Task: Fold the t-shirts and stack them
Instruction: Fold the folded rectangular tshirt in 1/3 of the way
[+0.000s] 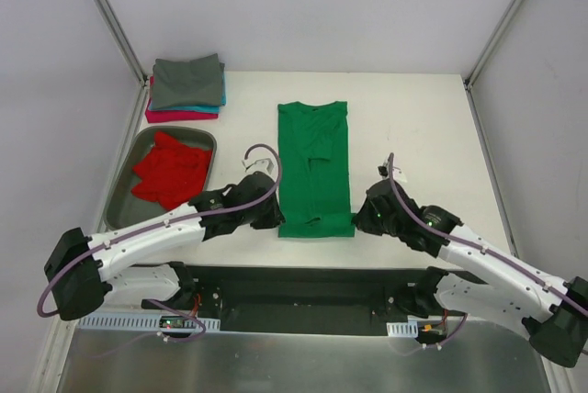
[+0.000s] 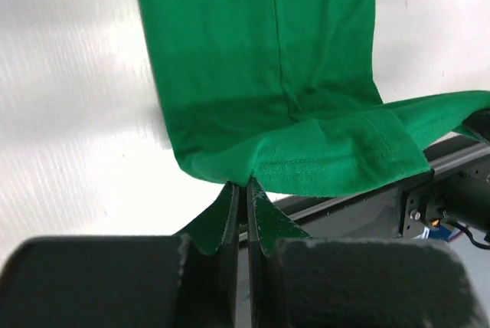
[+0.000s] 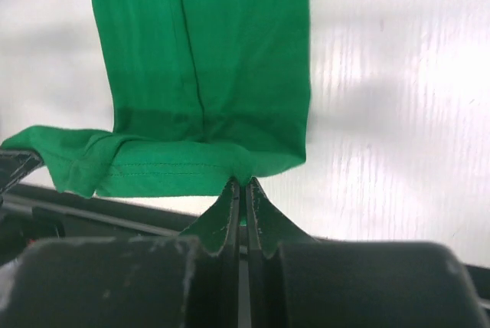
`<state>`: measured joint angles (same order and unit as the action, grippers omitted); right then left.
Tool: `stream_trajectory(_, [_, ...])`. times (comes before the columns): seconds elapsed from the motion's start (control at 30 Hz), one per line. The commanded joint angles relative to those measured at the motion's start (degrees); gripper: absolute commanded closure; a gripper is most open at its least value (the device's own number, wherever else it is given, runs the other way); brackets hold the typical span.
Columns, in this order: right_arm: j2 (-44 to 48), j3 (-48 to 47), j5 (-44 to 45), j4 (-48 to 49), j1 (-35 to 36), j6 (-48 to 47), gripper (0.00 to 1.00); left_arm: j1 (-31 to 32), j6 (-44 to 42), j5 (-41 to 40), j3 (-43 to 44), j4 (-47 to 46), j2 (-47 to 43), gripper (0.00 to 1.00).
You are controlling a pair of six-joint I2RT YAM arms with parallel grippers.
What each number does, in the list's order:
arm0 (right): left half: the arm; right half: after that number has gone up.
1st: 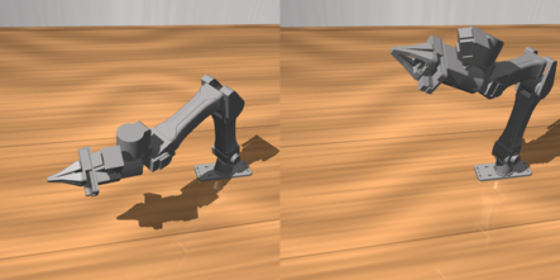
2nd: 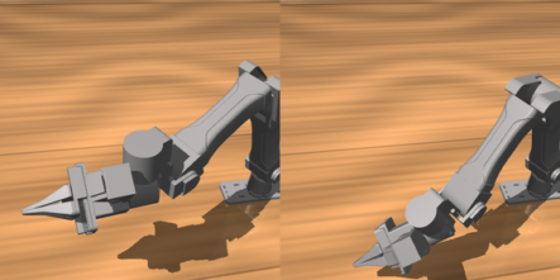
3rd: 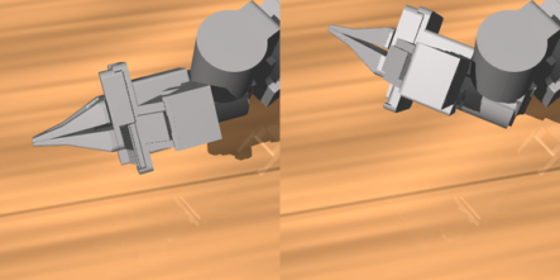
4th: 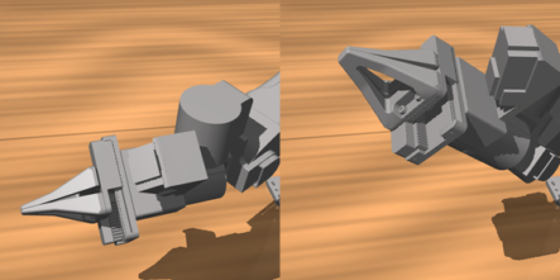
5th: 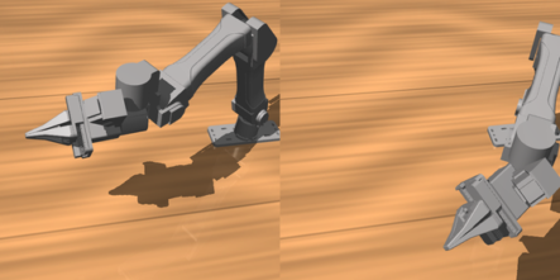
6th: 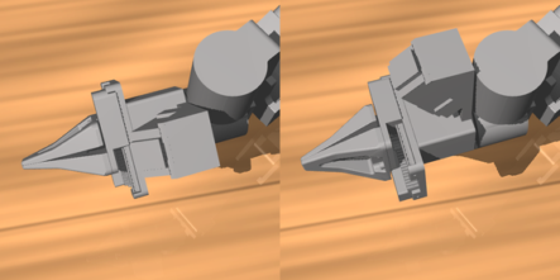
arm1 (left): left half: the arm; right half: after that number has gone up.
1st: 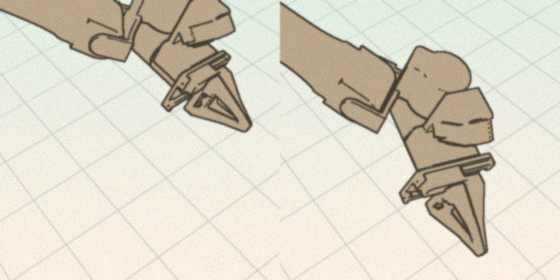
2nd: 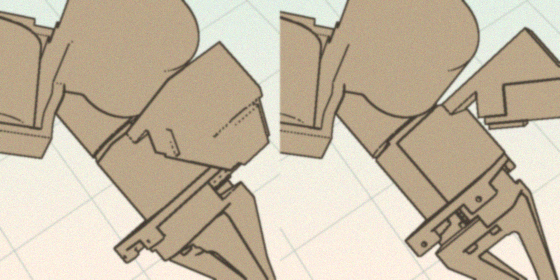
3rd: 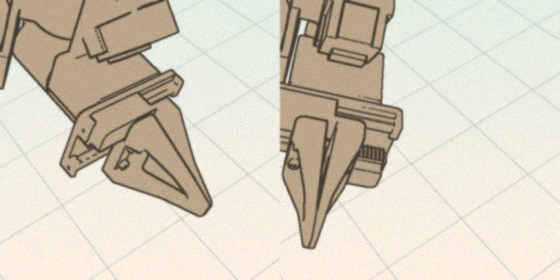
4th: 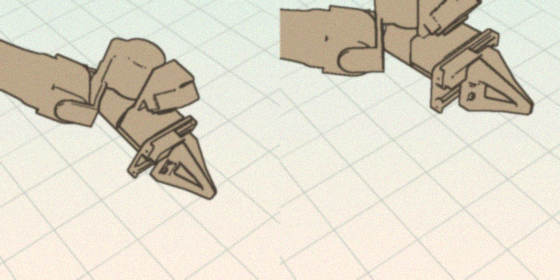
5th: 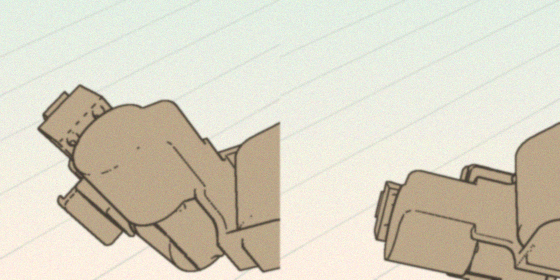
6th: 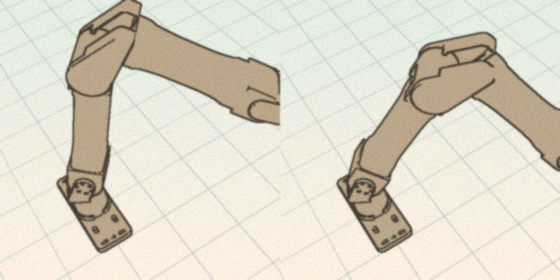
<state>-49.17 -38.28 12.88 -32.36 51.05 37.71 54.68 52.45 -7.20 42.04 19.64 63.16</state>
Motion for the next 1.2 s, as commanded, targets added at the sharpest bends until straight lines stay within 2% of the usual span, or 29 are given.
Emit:
stream_trajectory(0.0, [-3.47, -4.07, 2.5, 5.37, -4.81, -5.63, 0.99, -3.34, -8.05, -1.41, 6.73, 0.66, 4.68, 1.0])
stream_trajectory(0.27, [-13.92, -9.97, -0.4, 11.52, -11.49, -12.04, 0.99, -10.1, -13.68, -1.06, 14.2, 0.66, 12.95, 1.0])
stream_trajectory(0.6, [-26.76, -17.78, -6.46, 16.54, -18.61, -16.44, 0.99, -17.66, -18.25, 3.77, 22.73, 0.66, 24.37, 1.0])
stream_trajectory(0.83, [-33.09, -21.65, -3.57, 16.28, -20.37, -17.76, 0.99, -21.18, -20.45, 6.76, 27.03, 0.66, 30.44, 1.0])
stream_trajectory(1.17, [-39.68, -23.86, -5.23, 17.94, -23.45, -18.38, 0.99, -23.38, -23.62, 9.31, 32.49, 0.66, 38.44, 1.0])
